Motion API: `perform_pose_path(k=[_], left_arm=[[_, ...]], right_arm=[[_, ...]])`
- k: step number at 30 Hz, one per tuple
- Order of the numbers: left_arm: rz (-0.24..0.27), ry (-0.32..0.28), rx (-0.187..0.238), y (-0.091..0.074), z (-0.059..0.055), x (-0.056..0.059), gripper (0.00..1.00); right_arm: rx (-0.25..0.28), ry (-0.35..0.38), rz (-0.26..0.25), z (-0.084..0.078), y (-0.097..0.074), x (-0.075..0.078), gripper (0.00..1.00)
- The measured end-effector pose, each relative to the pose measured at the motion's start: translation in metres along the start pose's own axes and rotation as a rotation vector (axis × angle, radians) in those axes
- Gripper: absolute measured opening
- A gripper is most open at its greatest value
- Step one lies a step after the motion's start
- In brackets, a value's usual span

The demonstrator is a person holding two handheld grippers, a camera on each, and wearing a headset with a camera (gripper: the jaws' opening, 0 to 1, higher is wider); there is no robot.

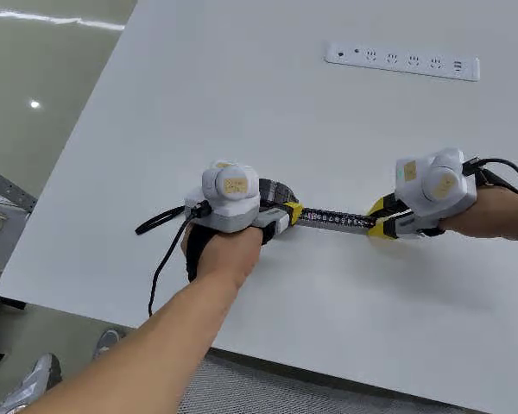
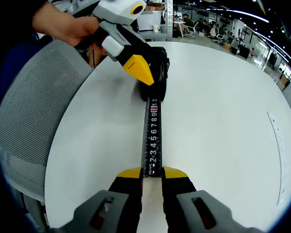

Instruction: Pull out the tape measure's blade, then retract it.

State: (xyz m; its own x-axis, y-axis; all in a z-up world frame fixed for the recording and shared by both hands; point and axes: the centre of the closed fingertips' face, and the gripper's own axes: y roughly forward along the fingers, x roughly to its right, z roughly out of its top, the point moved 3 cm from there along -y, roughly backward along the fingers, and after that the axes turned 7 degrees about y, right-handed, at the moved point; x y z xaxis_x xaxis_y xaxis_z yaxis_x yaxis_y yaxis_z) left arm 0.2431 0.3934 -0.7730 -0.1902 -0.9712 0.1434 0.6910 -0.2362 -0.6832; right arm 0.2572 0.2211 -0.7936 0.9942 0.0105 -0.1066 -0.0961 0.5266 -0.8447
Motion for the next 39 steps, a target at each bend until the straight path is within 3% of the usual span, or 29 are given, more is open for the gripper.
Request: perform_pose_path(k=[39], left_arm=[[-0.01, -0.01, 0.0, 0.002, -0.001, -0.001, 0.56]], right_arm=[[0.065, 0.008, 0.029, 0.038, 0.032, -0.003, 0.11]])
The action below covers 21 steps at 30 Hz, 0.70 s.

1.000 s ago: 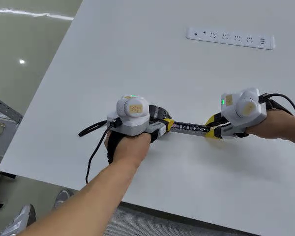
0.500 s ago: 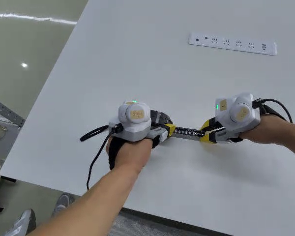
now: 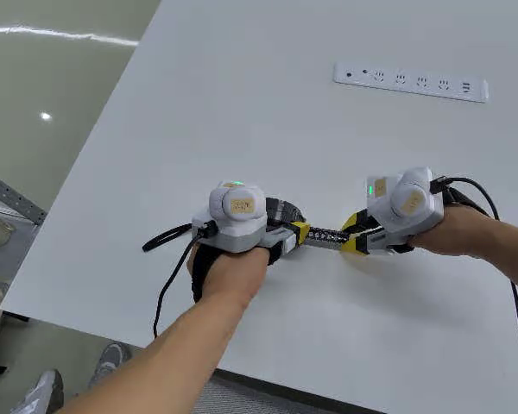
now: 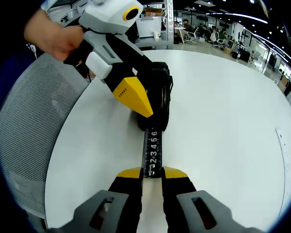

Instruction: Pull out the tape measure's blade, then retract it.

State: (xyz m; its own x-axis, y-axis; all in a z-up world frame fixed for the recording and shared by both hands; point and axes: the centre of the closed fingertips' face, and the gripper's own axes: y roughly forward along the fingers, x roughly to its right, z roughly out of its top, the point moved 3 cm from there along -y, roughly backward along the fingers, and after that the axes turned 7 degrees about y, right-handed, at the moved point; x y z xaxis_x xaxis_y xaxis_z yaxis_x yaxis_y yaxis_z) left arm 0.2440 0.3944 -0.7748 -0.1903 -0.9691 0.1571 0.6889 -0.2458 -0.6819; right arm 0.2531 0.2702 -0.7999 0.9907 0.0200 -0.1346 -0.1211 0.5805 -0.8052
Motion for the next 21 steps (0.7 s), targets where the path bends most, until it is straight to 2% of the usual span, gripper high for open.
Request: perform_pose_path(k=[10, 21], left_arm=[[-0.002, 0.0, 0.001, 0.0, 0.0, 0.0, 0.56], [-0.005, 0.001, -0.002, 0.001, 0.001, -0.001, 0.56]], right_arm=[[0.01, -0.003, 0.005, 0.009, 0.008, 0.001, 0.11], [0.028, -0.015, -0.002, 0.025, 0.017, -0.004, 0.11]])
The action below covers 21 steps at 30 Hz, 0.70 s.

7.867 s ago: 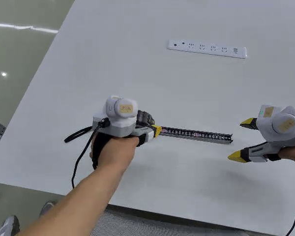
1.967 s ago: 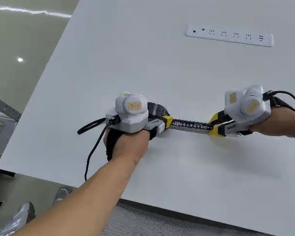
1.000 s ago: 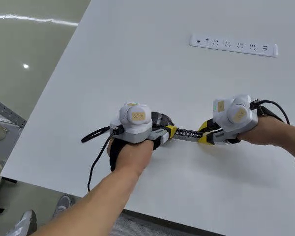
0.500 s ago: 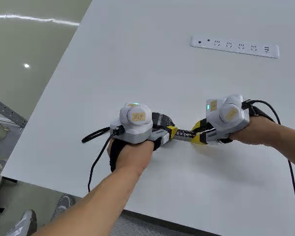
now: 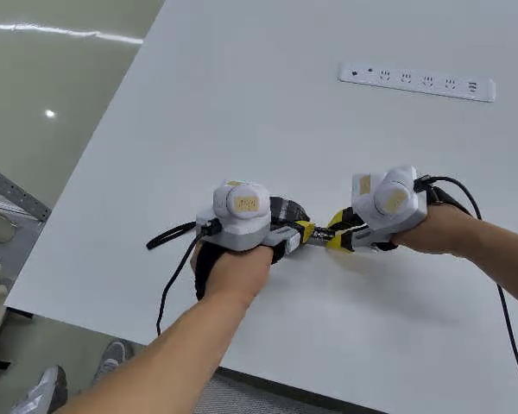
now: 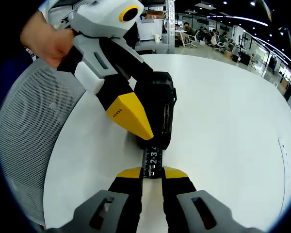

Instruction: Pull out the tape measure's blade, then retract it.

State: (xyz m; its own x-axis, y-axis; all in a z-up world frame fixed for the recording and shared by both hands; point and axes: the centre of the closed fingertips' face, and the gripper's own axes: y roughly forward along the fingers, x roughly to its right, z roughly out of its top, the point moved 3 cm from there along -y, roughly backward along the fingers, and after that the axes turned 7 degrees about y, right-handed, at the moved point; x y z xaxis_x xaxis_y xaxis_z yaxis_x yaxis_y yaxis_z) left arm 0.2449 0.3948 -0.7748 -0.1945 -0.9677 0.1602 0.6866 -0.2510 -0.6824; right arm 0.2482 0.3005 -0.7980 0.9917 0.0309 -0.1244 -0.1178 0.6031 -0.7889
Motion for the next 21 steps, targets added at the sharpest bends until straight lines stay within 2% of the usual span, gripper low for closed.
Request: perform_pose_path(k=[8, 21], left_arm=[[-0.001, -0.002, 0.0, 0.0, 0.0, 0.0, 0.56], [-0.003, -0.005, 0.001, 0.0, 0.0, 0.0, 0.56]], right_arm=[[0.013, 0.002, 0.0, 0.01, 0.007, -0.001, 0.11], [0.008, 0.021, -0.025, 0.015, 0.016, 0.003, 0.11]])
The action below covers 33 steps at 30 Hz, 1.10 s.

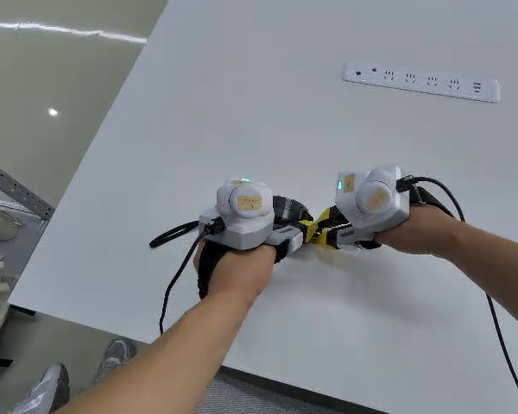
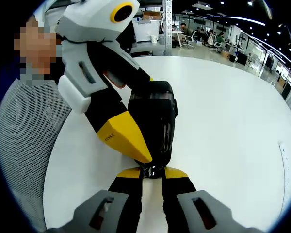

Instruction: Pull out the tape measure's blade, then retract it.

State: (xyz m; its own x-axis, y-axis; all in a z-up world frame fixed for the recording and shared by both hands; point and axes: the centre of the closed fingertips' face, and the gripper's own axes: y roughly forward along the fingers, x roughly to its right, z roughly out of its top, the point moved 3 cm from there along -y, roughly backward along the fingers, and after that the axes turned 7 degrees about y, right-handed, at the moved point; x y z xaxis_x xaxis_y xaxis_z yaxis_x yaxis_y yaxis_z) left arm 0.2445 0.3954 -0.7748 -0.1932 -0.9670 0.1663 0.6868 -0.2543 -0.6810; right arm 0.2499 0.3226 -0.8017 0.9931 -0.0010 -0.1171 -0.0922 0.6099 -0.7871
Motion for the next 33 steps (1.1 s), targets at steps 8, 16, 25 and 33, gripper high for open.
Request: perform_pose_path(k=[8, 16, 25, 33], left_arm=[[0.002, -0.004, 0.002, -0.0001, 0.0003, -0.0003, 0.56], [0.003, -0.004, 0.003, -0.0002, 0.0002, -0.0006, 0.56], [0.006, 0.0, 0.003, 0.0002, 0.0, -0.0004, 0.56], [0.016, 0.005, 0.004, 0.0005, 0.0002, 0.0007, 0.58]], right_arm=[[-0.034, 0.021, -0.065, 0.0017, 0.0016, 0.0006, 0.11], [-0.032, 0.031, -0.121, 0.0015, 0.0018, 0.0009, 0.12], [-0.038, 0.016, -0.112, 0.0022, 0.0025, 0.0026, 0.12], [-0.034, 0.012, -0.11, 0.0018, 0.0024, 0.0026, 0.12]])
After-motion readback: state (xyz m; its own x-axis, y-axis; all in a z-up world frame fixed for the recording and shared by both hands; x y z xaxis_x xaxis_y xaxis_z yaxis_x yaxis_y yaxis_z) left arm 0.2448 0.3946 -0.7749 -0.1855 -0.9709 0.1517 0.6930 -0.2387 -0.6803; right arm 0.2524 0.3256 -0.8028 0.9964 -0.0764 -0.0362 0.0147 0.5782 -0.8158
